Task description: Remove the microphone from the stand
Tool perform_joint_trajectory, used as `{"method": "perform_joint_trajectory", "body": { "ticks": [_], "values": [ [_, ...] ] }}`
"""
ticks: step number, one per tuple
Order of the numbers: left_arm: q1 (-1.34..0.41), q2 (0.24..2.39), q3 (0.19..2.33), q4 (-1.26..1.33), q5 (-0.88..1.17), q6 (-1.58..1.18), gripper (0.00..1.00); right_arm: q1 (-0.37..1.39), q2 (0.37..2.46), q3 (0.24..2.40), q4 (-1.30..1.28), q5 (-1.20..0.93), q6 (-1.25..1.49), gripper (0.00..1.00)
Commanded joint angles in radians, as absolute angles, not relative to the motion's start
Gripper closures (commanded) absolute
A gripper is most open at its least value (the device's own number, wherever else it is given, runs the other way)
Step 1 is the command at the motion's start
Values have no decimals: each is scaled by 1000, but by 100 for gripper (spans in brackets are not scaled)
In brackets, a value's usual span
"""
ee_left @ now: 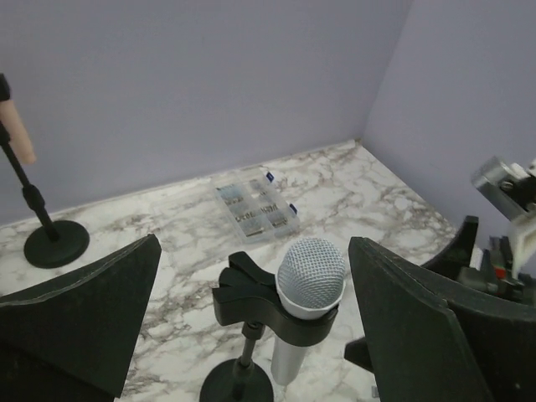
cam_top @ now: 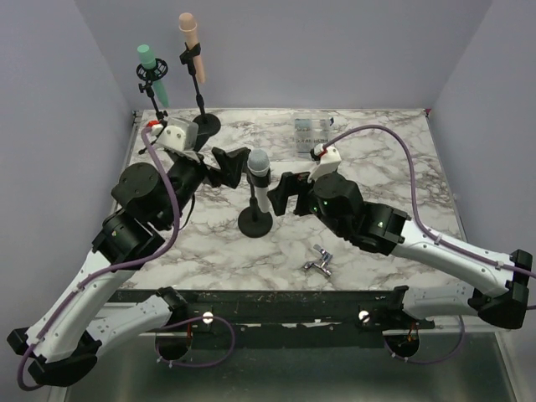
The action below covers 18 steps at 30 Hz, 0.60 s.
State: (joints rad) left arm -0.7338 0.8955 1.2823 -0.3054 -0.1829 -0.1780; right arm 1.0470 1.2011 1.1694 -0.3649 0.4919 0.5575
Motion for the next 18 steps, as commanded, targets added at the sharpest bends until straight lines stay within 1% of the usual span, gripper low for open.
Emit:
{"method": "perform_joint_trajectory", "body": {
  "ticks": [1, 4, 7, 11, 18],
  "values": [
    [-735, 793, 1179, -130, -368, -125, 1, 1163, 1210, 1229, -249, 628, 410, 0],
    [-735, 749, 1123, -61, -434, -105, 1, 1218, 1236, 1267, -206, 658, 334, 0],
    [-735, 724, 1091, -25, -477, -95, 1, 1234, 1278, 1316, -173, 668, 297, 1],
    [-735, 715, 1075, -5, -496, -82, 1, 1235, 1373, 1412, -171, 740, 281, 7],
    [-735, 715, 1064, -5, -502, -81, 1, 1236, 1532, 1606, -246, 869, 238, 13]
  ]
}}
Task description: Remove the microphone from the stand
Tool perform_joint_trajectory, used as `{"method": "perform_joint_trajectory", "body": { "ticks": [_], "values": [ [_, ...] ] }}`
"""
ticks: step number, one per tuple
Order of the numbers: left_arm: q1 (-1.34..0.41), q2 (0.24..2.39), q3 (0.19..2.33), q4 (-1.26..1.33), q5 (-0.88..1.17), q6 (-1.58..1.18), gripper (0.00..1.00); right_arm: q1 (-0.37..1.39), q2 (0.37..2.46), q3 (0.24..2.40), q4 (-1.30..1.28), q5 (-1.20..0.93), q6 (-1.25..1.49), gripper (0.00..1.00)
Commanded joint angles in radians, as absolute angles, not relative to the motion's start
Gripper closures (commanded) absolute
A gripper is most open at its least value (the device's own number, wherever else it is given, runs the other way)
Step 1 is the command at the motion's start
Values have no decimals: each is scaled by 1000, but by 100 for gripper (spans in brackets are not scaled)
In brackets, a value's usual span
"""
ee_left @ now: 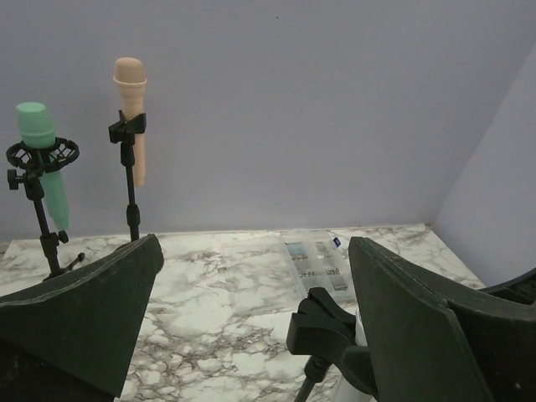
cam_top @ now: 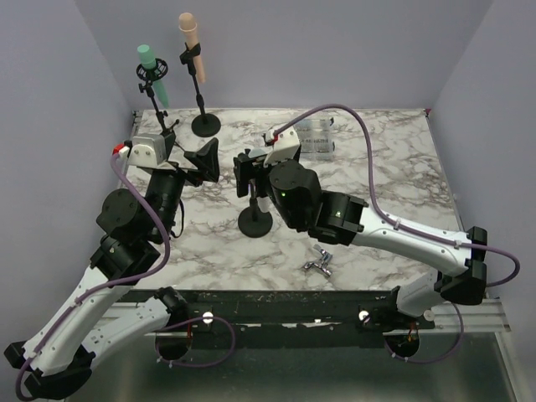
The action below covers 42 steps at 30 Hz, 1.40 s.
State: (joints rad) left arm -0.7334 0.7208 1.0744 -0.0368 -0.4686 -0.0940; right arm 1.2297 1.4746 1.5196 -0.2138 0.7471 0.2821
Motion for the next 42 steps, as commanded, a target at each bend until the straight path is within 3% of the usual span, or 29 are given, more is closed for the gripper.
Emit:
{"method": "perform_joint_trajectory", "body": {
  "ticks": [1, 5, 12, 18, 22, 28, 32, 40, 42],
  "values": [
    [-735, 716, 1065, -5, -498, -84, 1, 1237, 1546, 1621, -251, 881, 228, 15],
    [-735, 719, 1072, -6, -486, -95, 1, 1236, 1584, 1646, -265, 919, 200, 20],
    [-735, 719, 1074, -9, -483, -98, 1, 1237, 1579, 1582, -190, 920, 146, 43],
    [-734, 716, 1067, -6, -483, -83, 1, 1232, 1571, 1543, -114, 927, 74, 84],
    [-730, 740, 1090, -14, -473, -54, 1, 1182, 1517, 1470, -67, 713, 45, 99],
    [-730, 746, 1148, -140, -424, -146, 1, 1007, 1418, 1372, -48, 260, 85, 99],
    [-727, 705, 1130, -269, -281, -286, 1, 898, 1414, 1377, -82, -41, 75, 99],
    [-663, 736, 1088, -457, -25, -265, 1, 813, 1446, 1387, -129, -358, 20, 99],
    [-577, 786, 1109, -472, 166, -220, 1, 799, 1449, 1377, -132, -407, 16, 99]
  ]
}}
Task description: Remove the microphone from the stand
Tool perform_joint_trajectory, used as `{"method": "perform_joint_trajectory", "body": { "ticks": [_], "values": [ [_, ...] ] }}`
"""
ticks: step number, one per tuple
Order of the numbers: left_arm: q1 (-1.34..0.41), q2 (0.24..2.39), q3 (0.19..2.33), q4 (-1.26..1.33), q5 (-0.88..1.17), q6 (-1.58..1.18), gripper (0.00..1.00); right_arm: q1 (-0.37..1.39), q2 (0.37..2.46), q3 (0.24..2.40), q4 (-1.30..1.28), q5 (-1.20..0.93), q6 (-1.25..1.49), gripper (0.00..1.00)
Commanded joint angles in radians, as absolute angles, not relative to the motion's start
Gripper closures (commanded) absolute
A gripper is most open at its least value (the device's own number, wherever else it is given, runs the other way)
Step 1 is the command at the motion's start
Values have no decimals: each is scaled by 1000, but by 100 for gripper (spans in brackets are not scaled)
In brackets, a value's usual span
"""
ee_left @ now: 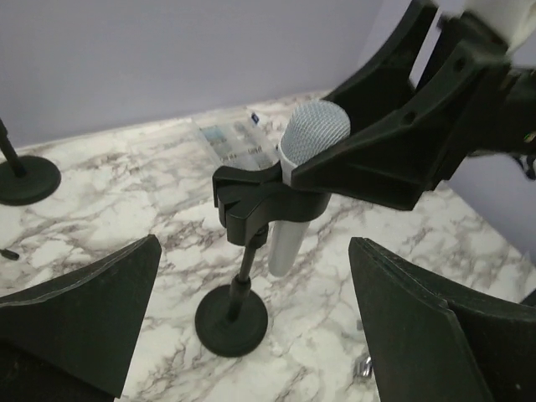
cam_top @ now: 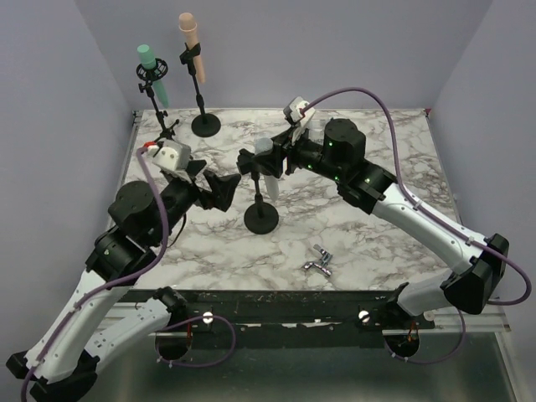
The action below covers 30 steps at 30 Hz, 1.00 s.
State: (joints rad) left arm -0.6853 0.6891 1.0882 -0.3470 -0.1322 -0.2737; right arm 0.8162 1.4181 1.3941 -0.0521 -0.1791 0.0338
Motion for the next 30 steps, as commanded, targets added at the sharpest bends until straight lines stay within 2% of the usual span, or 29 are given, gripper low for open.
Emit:
{"method": "perform_joint_trajectory", "body": {
  "ticks": [1, 6, 8, 11, 21, 25, 30],
  "values": [
    [-518, 805, 1113, -459, 302, -201, 1, 794, 1451, 1373, -133, -425, 12, 99],
    [-352, 848, 1030, -259, 620, -73, 2, 780, 1478, 1394, -171, -466, 12, 99],
    [-337, 855, 1000, -195, 638, -26, 1, 778, 1478, 1393, -172, -464, 12, 99],
    [-274, 940, 1038, -241, 806, 29, 2, 775, 1478, 1391, -176, -484, 15, 99],
    [-240, 1118, 1191, -355, 898, 156, 3, 769, 1526, 1421, -187, -534, 24, 99],
    [-191, 1124, 1121, -194, 1033, 86, 5, 764, 1526, 1422, -191, -531, 17, 99],
    [-189, 1157, 1117, -193, 1082, 90, 10, 759, 1533, 1438, -211, -527, 11, 99]
  ]
}}
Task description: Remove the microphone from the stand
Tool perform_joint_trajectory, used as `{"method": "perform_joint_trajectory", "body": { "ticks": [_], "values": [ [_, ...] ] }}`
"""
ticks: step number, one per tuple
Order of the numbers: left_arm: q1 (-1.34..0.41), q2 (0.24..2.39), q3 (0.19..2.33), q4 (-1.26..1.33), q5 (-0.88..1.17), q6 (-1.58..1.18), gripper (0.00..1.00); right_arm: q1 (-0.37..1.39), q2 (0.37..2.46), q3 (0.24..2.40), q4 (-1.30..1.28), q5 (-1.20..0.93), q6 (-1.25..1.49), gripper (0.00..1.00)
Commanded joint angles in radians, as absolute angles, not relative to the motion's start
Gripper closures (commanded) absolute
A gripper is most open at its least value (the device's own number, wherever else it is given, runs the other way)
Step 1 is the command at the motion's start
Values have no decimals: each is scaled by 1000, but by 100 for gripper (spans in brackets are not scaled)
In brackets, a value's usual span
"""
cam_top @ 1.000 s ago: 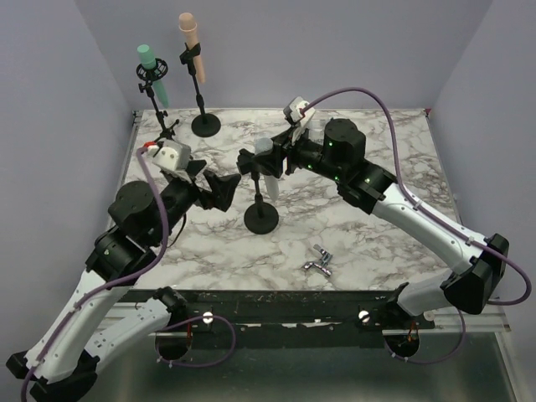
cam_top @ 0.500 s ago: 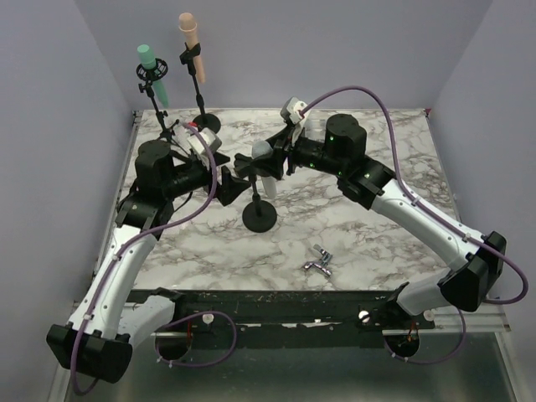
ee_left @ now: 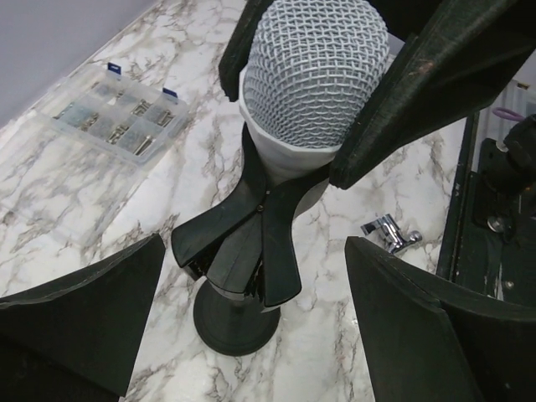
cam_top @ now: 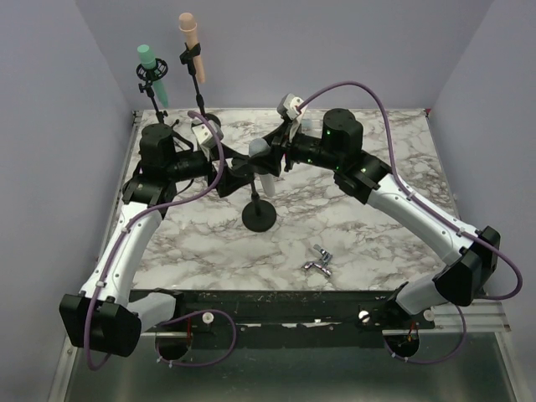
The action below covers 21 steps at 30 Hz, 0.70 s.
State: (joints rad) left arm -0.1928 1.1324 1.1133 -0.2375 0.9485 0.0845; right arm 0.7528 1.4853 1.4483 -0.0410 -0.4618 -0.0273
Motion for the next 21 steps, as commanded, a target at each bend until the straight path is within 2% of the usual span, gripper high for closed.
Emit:
{"method": "perform_joint_trajectory", "body": {
  "ticks": [1, 5, 10, 18, 19, 21],
  "values": [
    [-188, 1159, 1119, -193, 1094, 89, 10, 757, 1535, 1436, -210, -530, 13, 99],
    [-182, 1152, 1091, -100, 1108, 37, 5, 758, 1544, 1442, -235, -541, 11, 99],
    [-179, 1160, 1072, -27, 1137, -32, 7, 758, 1548, 1443, -219, -561, 22, 99],
    [-179, 1179, 1092, -95, 1106, 30, 26, 758, 1553, 1461, -212, -557, 38, 99],
    [-179, 1188, 1096, -96, 1111, 29, 30, 758, 1556, 1466, -215, -557, 38, 99],
    [-179, 1210, 1127, -134, 1132, 38, 48, 758, 1557, 1465, -206, -553, 43, 99]
  ]
}}
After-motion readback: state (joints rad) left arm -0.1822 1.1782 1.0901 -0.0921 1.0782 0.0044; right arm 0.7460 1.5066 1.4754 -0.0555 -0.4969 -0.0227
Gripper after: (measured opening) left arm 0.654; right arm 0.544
